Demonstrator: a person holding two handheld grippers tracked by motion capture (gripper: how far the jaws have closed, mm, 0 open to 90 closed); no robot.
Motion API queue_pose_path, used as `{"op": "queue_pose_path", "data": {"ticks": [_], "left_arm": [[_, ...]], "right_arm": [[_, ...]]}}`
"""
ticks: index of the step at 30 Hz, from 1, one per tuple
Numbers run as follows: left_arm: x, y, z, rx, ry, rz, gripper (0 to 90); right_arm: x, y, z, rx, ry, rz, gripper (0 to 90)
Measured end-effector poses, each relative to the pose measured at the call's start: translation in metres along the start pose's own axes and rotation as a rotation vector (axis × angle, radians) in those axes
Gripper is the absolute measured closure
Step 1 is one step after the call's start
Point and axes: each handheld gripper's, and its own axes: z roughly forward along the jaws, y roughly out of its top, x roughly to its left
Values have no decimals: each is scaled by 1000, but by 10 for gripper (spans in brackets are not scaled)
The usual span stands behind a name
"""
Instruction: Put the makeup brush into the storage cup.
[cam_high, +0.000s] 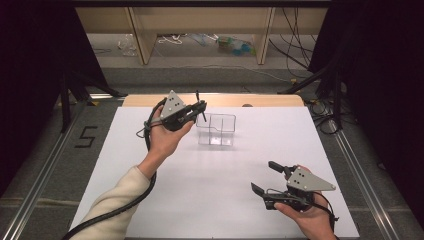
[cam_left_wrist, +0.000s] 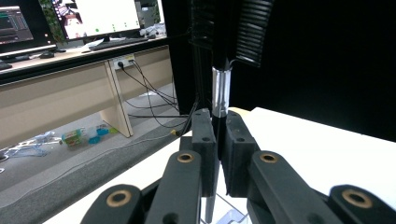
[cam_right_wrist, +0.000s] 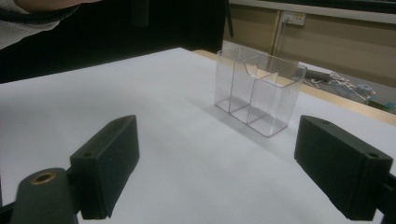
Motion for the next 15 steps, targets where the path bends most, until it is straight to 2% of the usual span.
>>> {"op": "queue_pose_path", "data": {"ticks": [15], "left_arm": [[1, -3, 4, 3, 7, 14, 850]], "right_arm": [[0, 0, 1, -8, -9, 2, 152]]}}
